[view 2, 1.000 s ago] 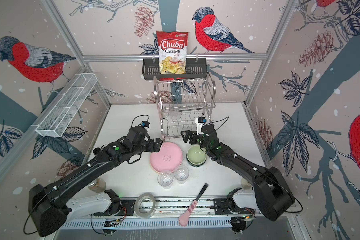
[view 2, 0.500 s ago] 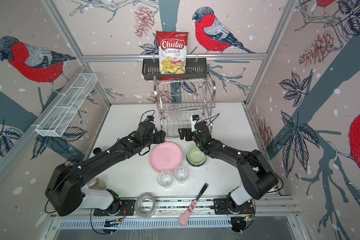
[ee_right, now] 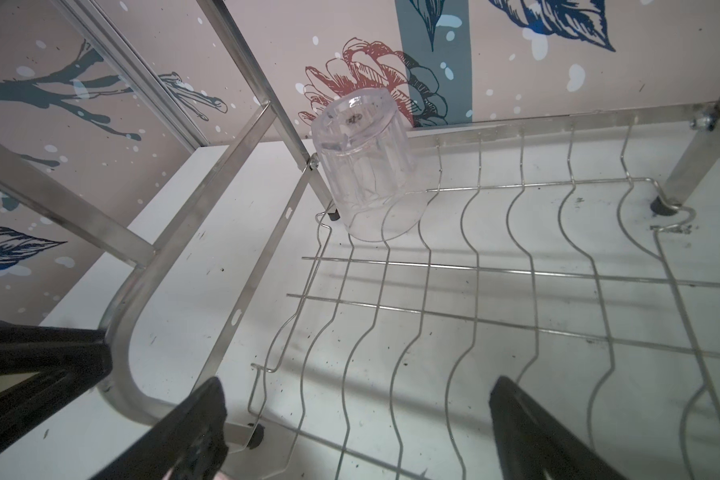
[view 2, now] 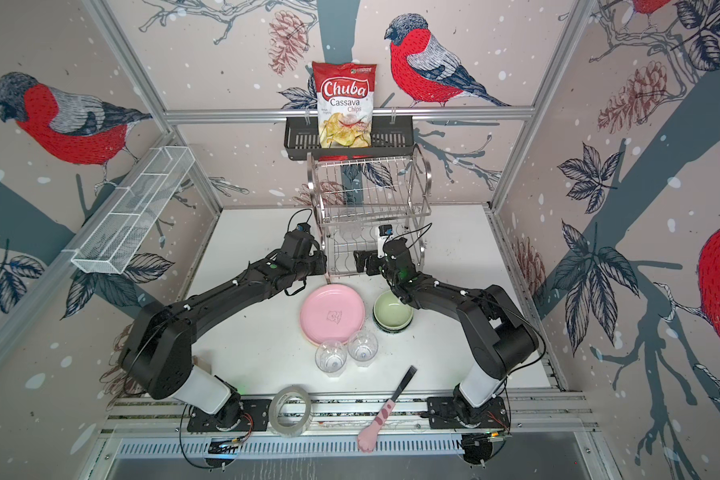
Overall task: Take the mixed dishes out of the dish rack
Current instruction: 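Grip the rack frame with the left gripper while right gripper reaches the last cup, then close the right gripper on the last clear cup in the rack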
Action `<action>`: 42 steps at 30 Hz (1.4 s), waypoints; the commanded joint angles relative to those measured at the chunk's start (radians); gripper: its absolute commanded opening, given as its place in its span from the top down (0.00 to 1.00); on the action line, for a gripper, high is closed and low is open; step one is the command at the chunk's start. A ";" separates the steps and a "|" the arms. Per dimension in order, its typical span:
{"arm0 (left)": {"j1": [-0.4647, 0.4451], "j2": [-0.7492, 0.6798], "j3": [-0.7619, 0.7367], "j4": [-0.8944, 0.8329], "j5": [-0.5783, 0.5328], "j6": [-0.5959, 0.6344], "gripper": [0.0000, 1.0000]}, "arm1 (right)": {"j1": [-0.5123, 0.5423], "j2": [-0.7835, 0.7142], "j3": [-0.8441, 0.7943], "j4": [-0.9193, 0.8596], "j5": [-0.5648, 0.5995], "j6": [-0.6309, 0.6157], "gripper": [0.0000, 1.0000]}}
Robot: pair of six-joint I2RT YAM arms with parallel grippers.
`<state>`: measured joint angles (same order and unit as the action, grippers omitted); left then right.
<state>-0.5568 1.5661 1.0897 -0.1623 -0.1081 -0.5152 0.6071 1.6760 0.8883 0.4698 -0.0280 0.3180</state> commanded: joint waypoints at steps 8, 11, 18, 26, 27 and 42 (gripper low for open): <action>0.009 0.034 0.029 0.029 0.011 0.037 0.78 | 0.013 0.079 0.071 0.032 0.024 -0.019 0.01; 0.010 0.043 0.044 0.019 0.016 0.044 0.83 | 0.016 0.102 0.091 0.030 0.037 -0.031 0.01; 0.009 0.063 0.082 -0.035 0.058 0.057 0.86 | 0.019 0.171 0.152 0.010 0.062 -0.055 0.01; 0.009 0.051 0.073 -0.049 0.097 0.063 0.86 | 0.023 0.275 0.253 -0.007 0.092 -0.111 0.01; 0.009 0.051 0.072 -0.049 0.098 0.064 0.86 | 0.023 0.291 0.271 -0.013 0.094 -0.115 0.01; 0.009 0.049 0.070 -0.058 0.145 0.076 0.87 | 0.020 0.499 0.524 -0.073 0.173 -0.224 0.01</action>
<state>-0.5461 1.6192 1.1580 -0.2146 -0.0513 -0.4965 0.6273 2.1490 1.3788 0.4099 0.1036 0.1299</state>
